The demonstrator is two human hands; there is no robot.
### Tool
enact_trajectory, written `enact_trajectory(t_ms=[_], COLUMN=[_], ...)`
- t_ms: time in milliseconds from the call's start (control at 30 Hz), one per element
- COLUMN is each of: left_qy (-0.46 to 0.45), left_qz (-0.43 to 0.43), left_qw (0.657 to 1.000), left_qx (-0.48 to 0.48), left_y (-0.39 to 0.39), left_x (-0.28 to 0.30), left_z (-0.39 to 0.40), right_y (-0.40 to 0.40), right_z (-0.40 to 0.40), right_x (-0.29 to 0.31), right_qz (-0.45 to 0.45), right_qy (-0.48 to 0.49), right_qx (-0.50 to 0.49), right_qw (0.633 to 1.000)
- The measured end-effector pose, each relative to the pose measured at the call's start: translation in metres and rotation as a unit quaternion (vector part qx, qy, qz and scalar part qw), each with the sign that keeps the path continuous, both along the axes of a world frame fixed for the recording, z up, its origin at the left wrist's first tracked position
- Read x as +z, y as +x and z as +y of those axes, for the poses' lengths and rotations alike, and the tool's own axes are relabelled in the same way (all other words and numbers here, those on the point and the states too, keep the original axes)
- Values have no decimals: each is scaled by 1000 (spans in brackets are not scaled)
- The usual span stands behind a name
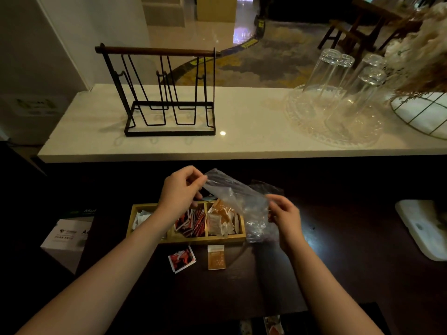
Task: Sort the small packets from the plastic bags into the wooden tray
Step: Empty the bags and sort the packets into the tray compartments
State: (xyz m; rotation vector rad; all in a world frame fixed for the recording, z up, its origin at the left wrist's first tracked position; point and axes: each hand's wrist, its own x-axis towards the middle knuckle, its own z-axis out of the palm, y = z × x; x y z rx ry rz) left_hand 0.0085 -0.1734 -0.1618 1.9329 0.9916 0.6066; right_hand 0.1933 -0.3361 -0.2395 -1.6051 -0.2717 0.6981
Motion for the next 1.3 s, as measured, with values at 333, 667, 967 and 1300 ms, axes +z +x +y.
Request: enact_trajectory(t_ms=[333,667,967,1300], left_qy=[30,123,21,-7], left_qz=[174,287,166,236], left_qw=[983,941,976,965], left_qx=[-45,-129,-139,-112], left_y=[-44,-84,-22,16], left_x=[-70,-112,-91,-103], left_z=[-23,-53,-77,-86], right_y=[10,10,0,-22], right_z=[-32,-43,-30,38], right_x=[-17,-72,-28,-10], right_qz=[-95,-181,-339,-487], right_qy=[-73,-348,-393,-257], right_qx=[-242,-67,-84,254], right_qw=[963,917,851,795])
